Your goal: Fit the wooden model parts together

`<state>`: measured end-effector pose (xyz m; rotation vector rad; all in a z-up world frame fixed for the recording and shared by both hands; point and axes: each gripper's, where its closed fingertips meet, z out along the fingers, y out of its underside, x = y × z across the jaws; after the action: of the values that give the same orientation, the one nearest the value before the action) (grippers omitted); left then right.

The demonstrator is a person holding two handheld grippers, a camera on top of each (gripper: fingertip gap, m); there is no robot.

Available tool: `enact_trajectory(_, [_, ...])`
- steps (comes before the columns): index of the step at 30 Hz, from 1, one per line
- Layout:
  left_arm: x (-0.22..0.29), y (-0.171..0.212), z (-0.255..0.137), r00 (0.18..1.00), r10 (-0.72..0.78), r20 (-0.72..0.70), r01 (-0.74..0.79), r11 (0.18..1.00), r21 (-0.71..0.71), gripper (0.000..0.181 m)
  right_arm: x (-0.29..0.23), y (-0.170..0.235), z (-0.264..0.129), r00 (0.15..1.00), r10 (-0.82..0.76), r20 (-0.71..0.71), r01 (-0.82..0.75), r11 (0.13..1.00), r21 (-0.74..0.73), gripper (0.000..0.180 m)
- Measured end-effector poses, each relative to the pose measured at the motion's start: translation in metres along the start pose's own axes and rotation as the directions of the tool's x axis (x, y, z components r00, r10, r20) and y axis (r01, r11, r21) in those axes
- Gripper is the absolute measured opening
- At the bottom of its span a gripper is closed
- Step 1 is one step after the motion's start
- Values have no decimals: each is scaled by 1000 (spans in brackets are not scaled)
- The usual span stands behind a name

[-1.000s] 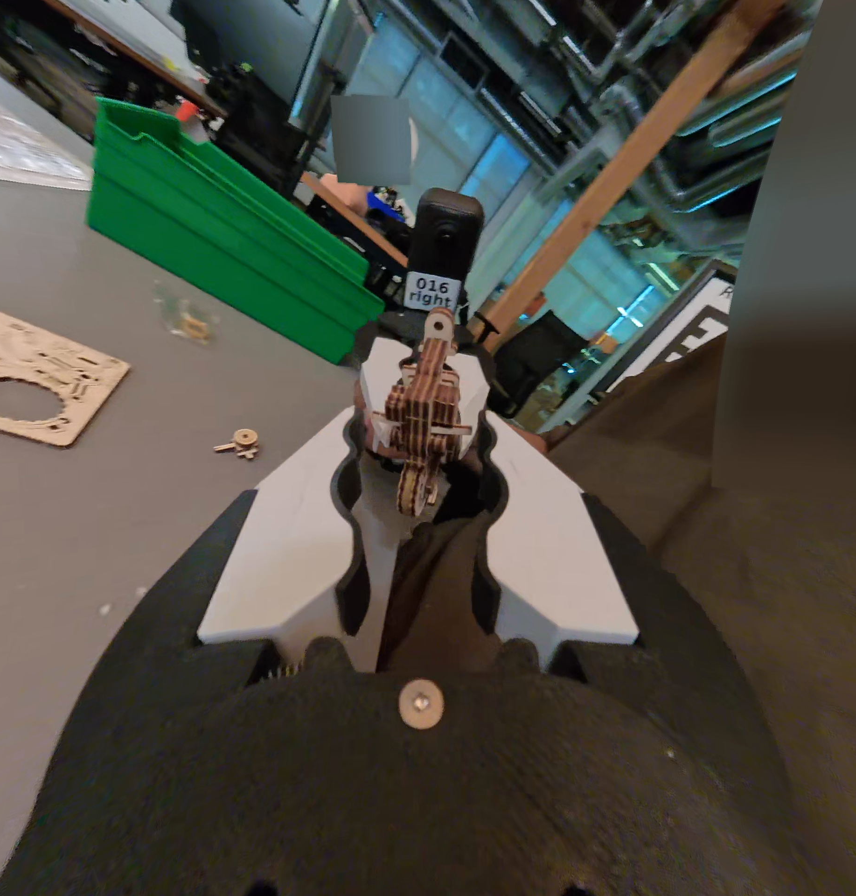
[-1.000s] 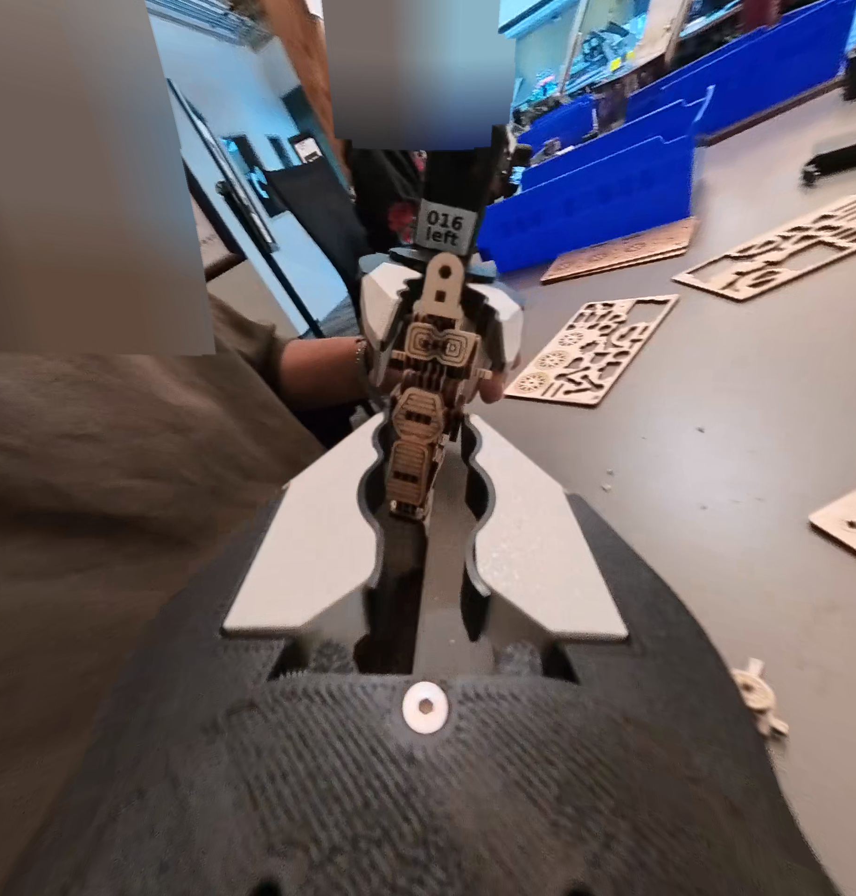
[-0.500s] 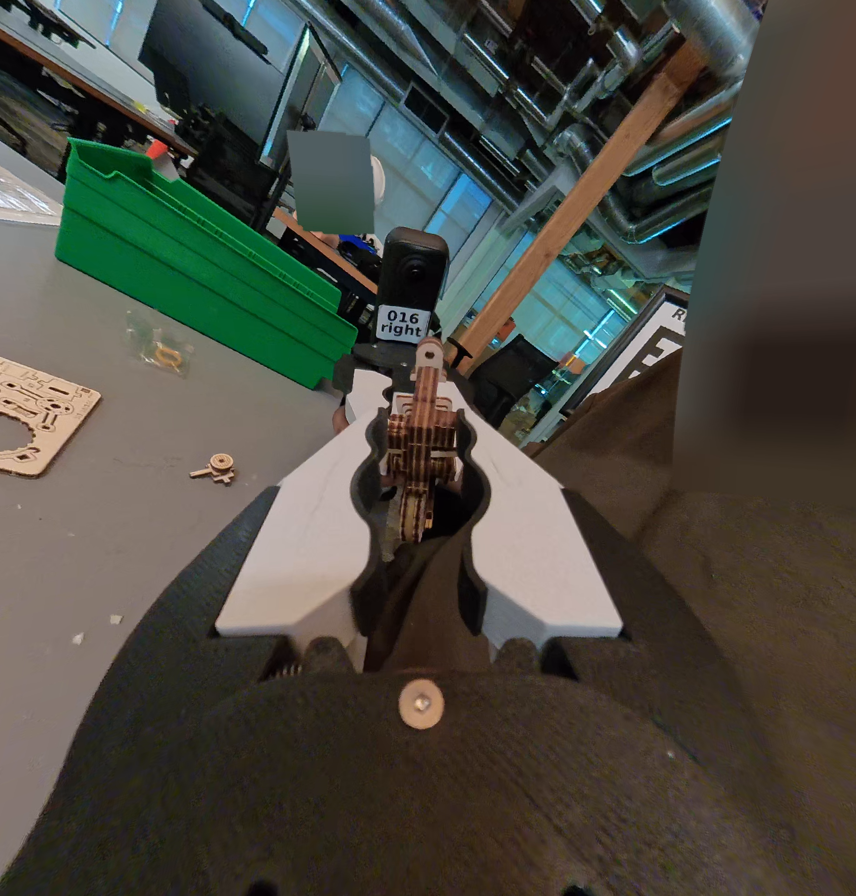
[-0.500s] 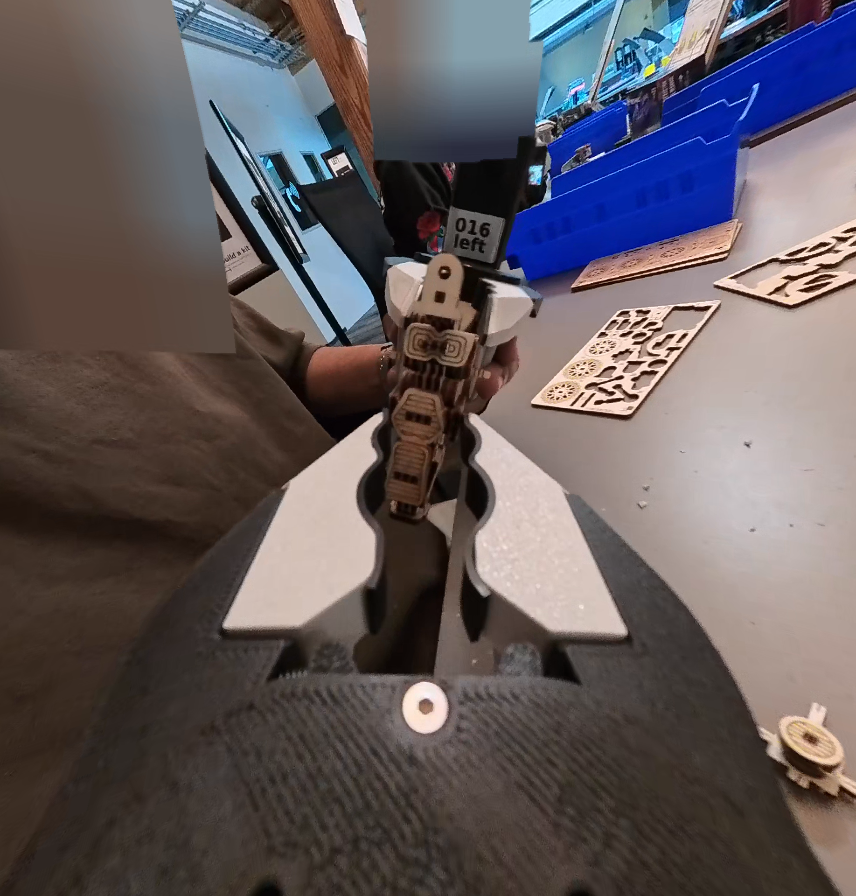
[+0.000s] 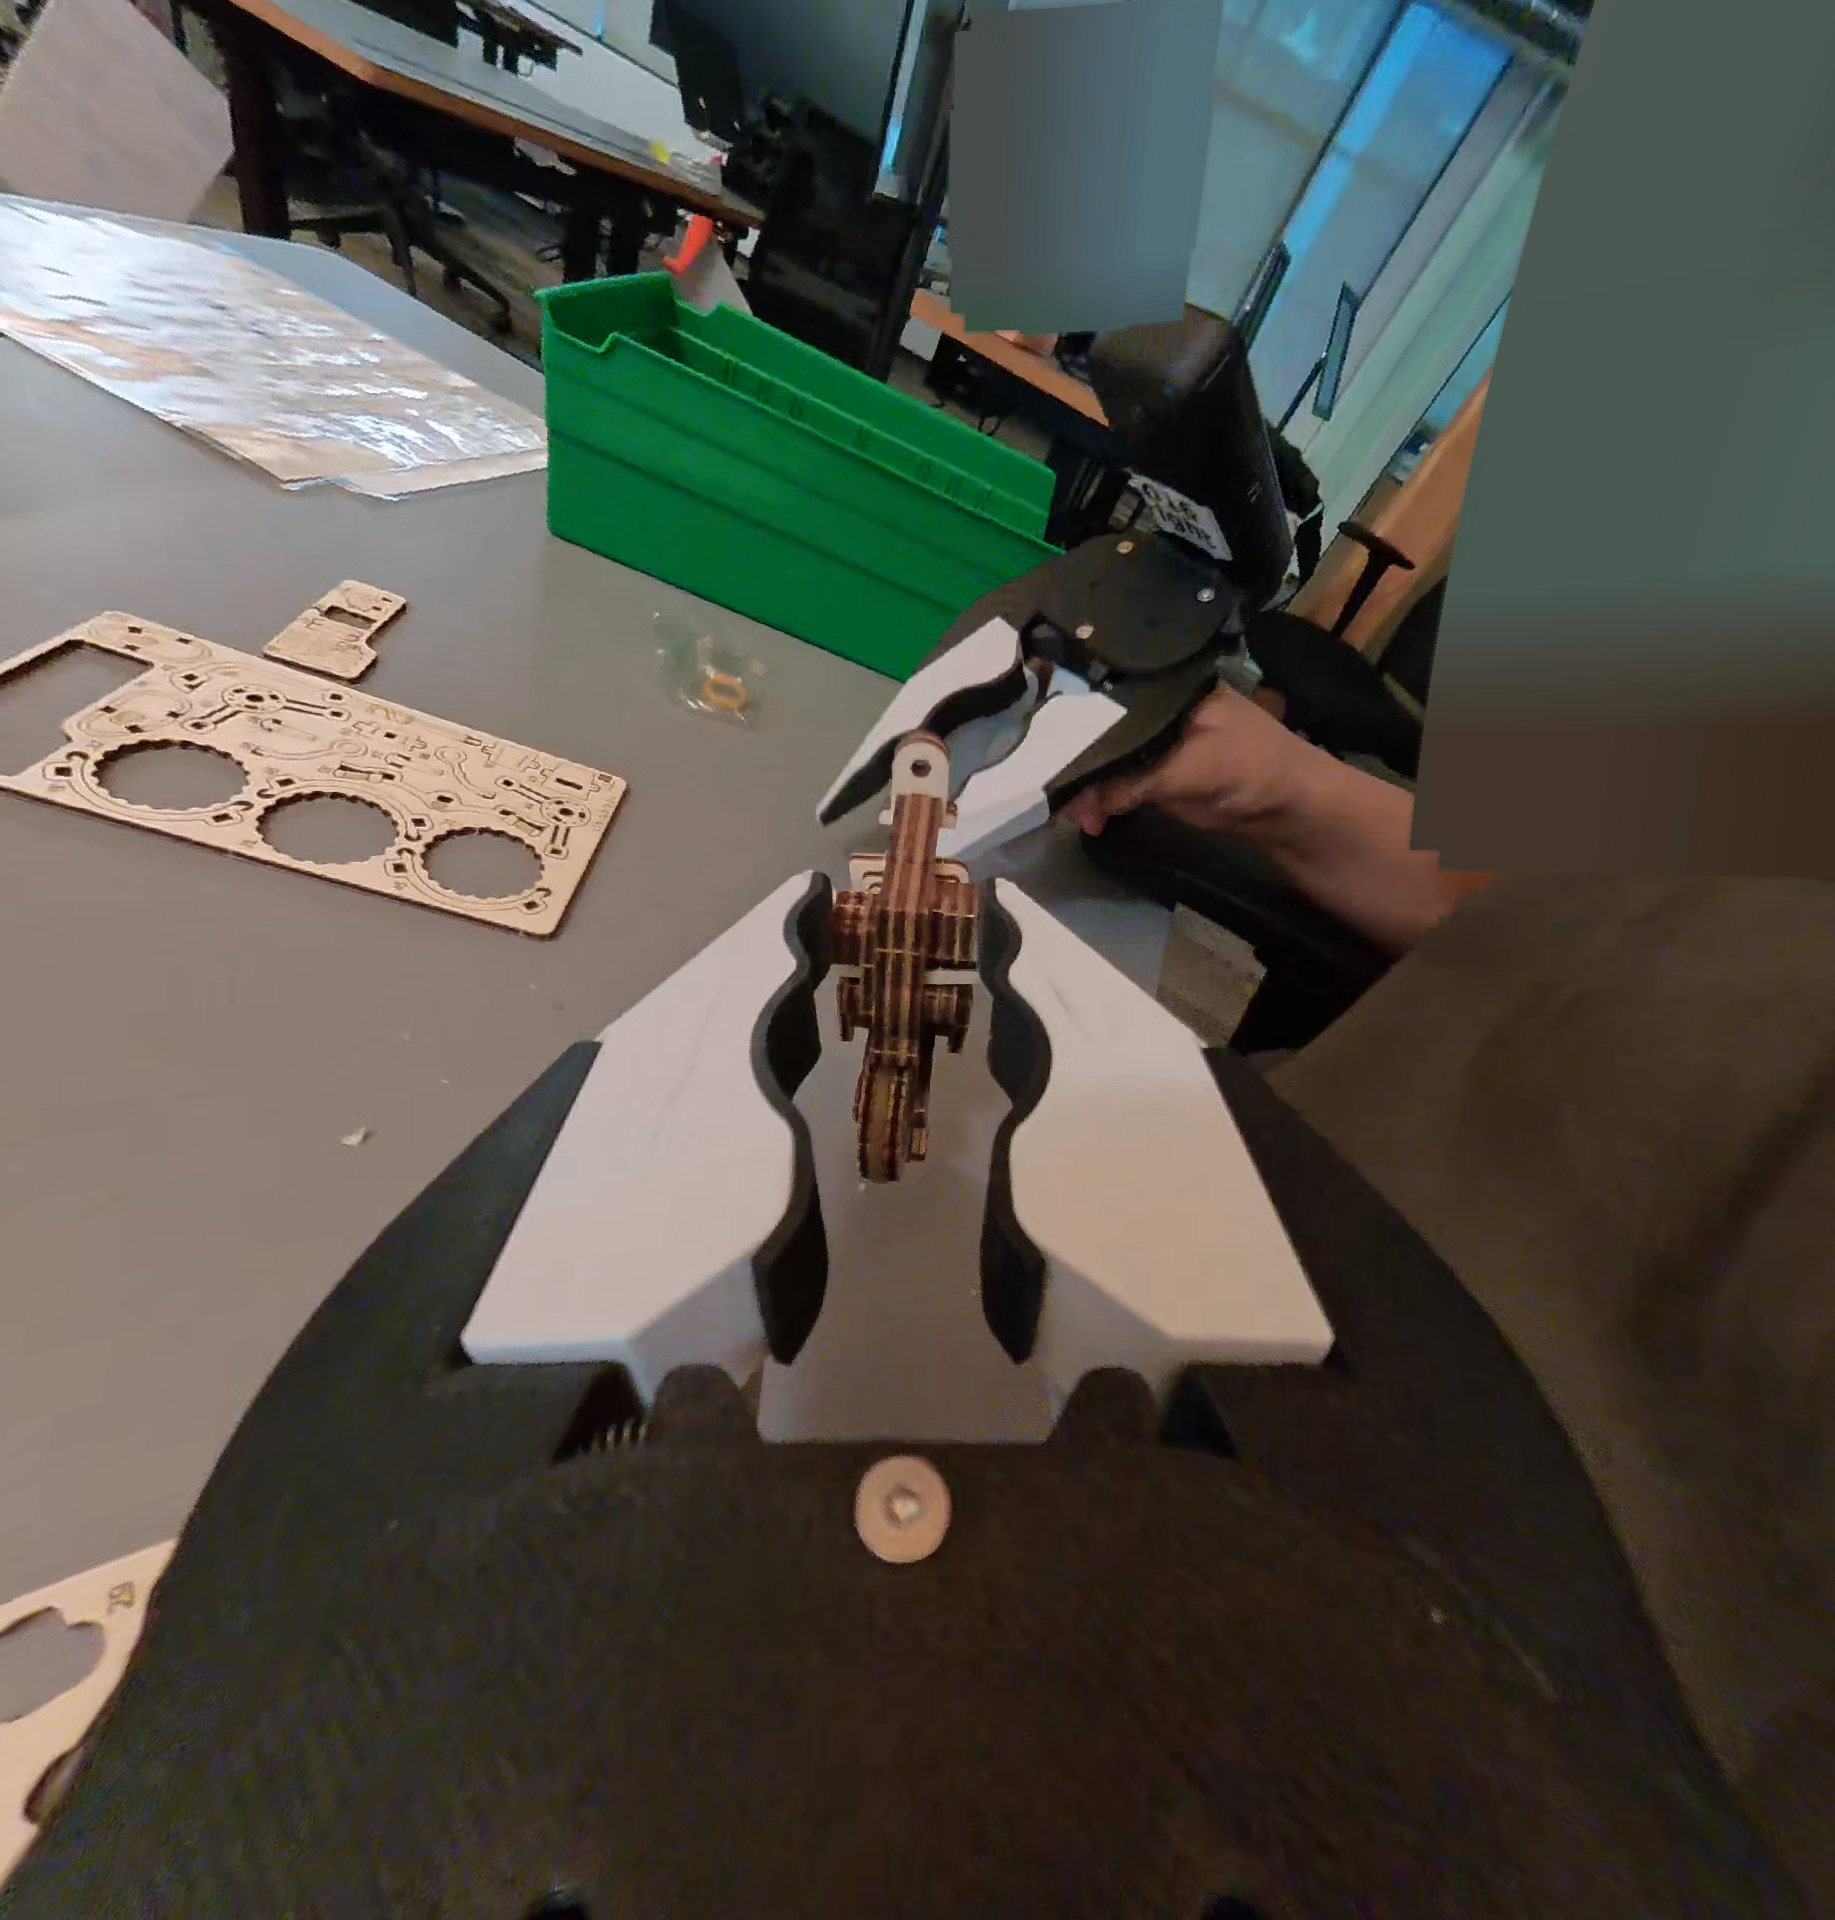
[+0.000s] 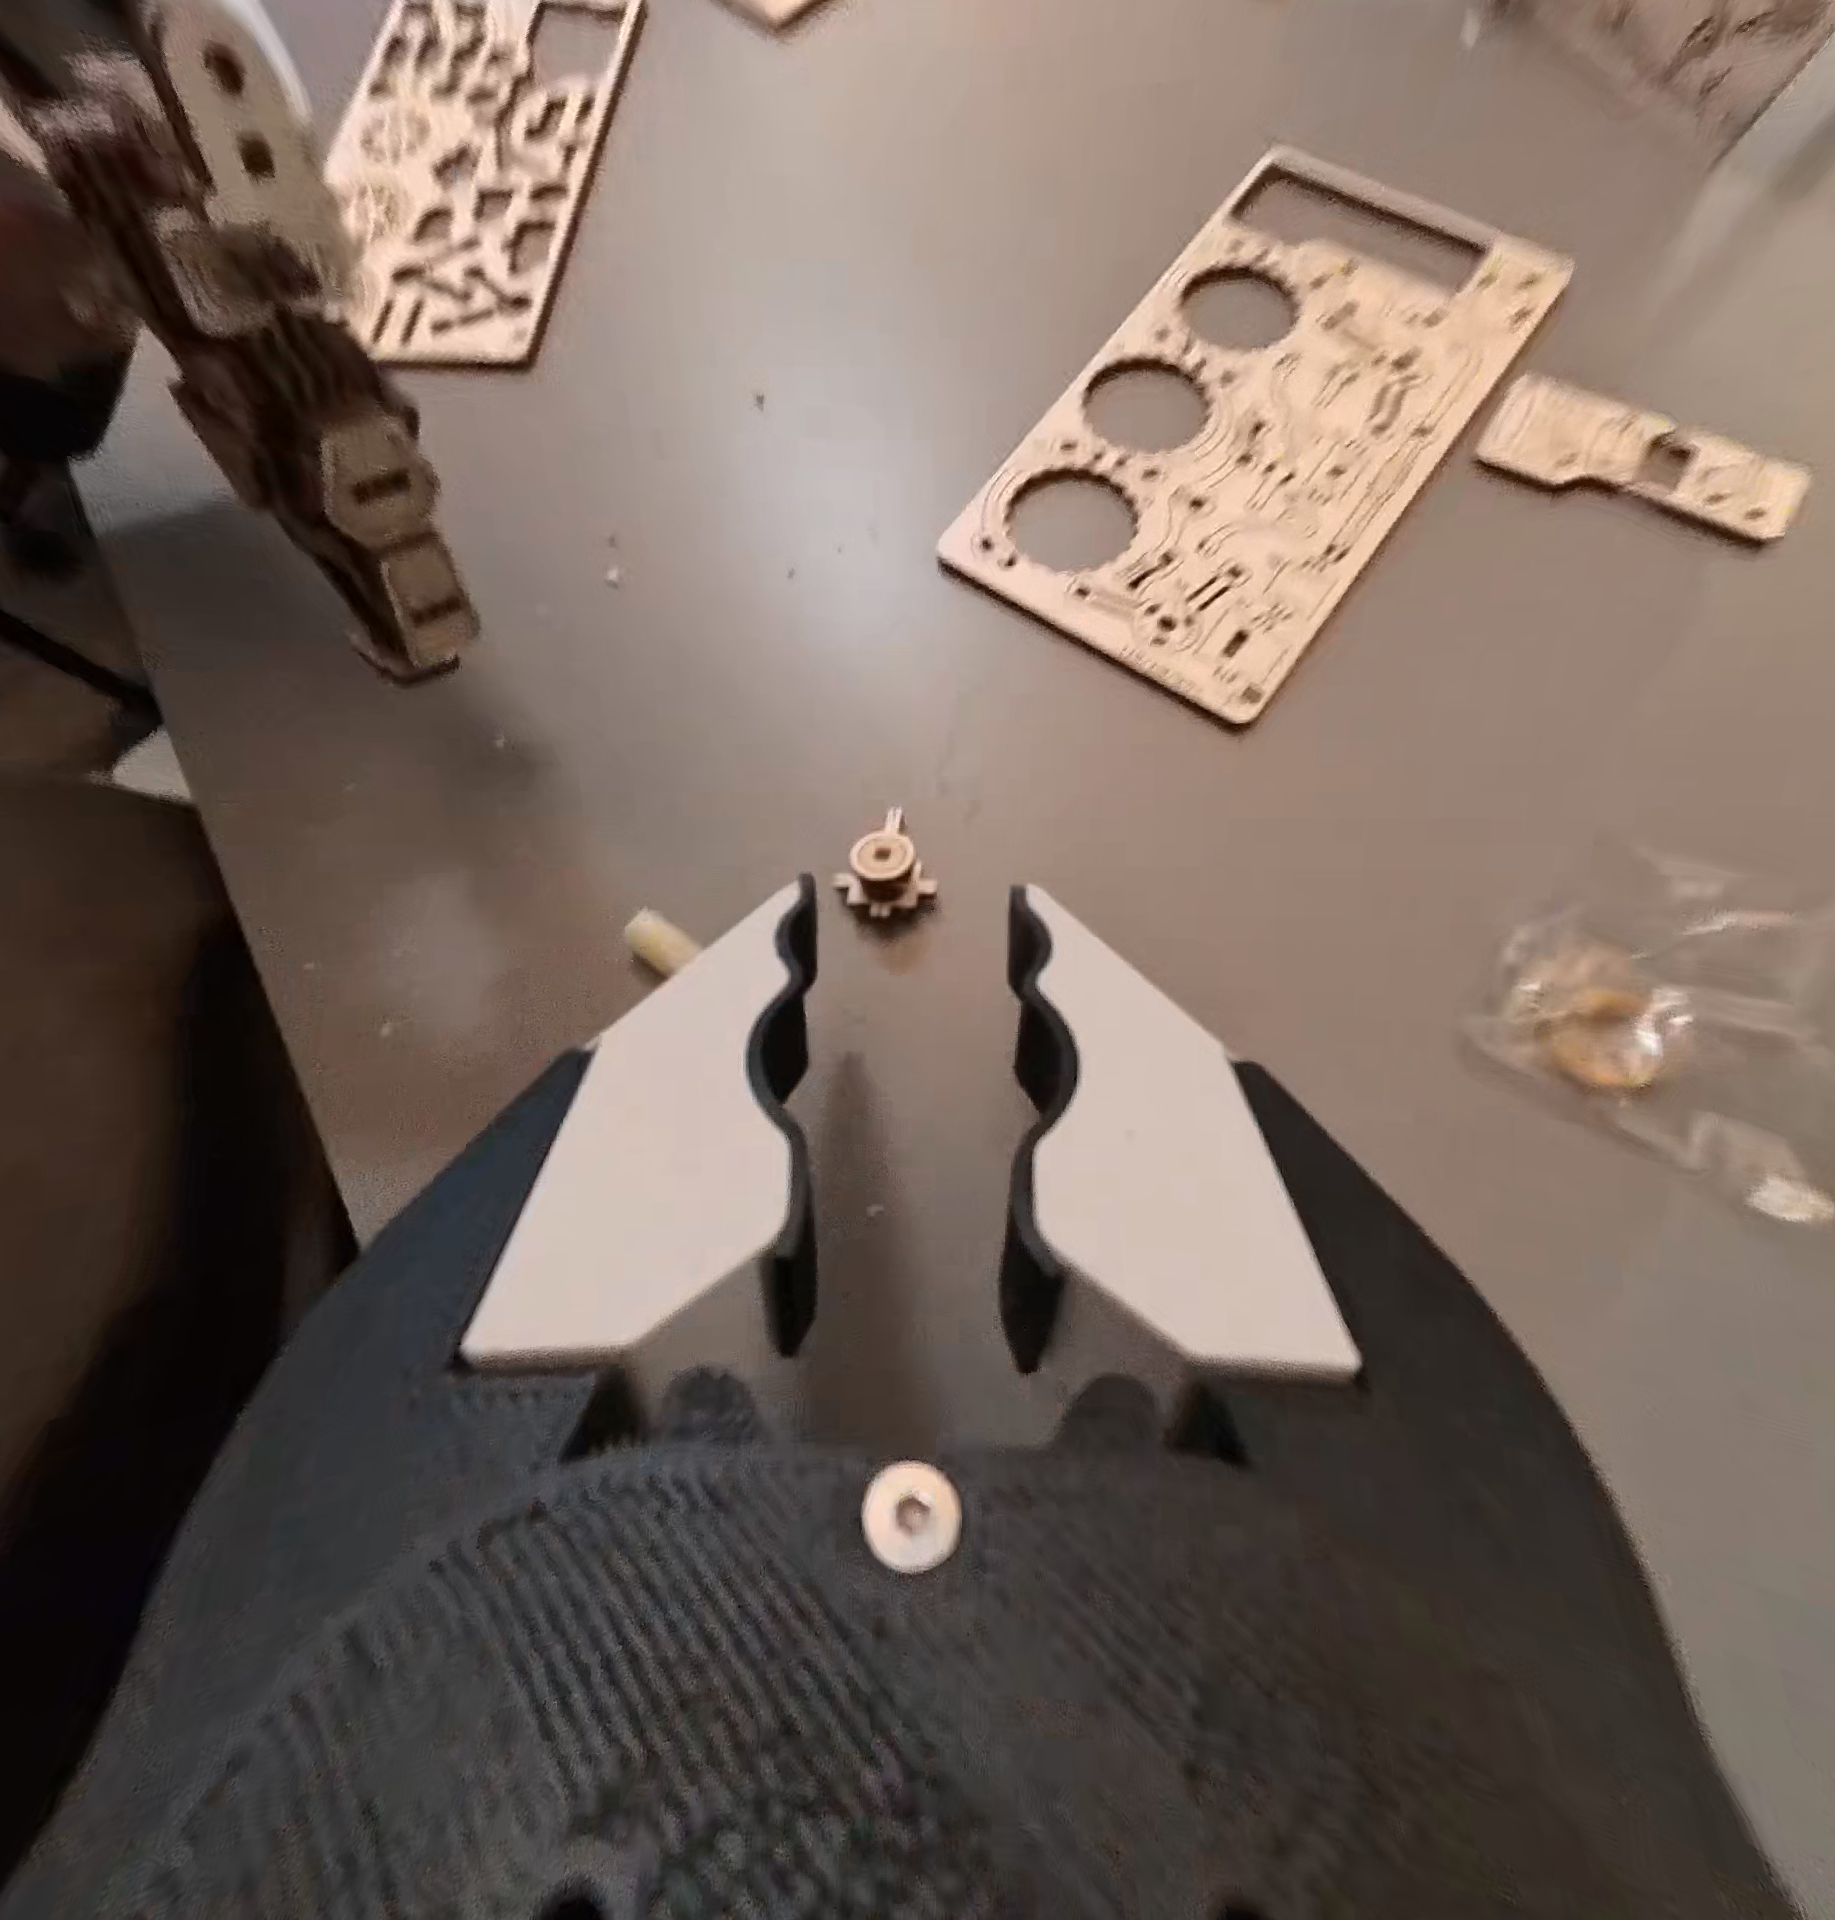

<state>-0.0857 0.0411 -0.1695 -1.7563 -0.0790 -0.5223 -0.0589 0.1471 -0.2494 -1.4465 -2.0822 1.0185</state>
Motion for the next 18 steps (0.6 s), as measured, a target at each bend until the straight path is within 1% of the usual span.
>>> enact_trajectory(4, [-2, 0, 5, 1000, 15, -19, -15, 1000, -22, 26, -2, 10, 12, 998, -56, 5, 56, 995, -77, 36])
enact_trajectory(7, [-1, 5, 9, 999, 29, -31, -30, 998, -49, 26, -4, 16, 21, 997, -66, 28, 69, 989, -127, 37])
enact_trajectory(11, [2, 13, 13, 998, 56, -38, -59, 995, -85, 26, -18, 8, 30, 994, -37, 103, 45, 996, -76, 26])
enact_trajectory(14, [4, 18, 14, 996, 78, -39, -82, 991, -104, 26, -18, 5, 30, 993, -45, 109, 52, 997, -63, 17])
enact_trajectory(16, [5, 21, 14, 995, 86, -46, -91, 989, -115, 26, -25, -4, 25, 988, -52, 148, 53, 999, -2, 17])
enact_trajectory(18, [7, 25, 14, 994, 91, -60, -98, 987, -129, 27, -38, -19, 16, 971, -57, 233, 38, 996, 86, 17])
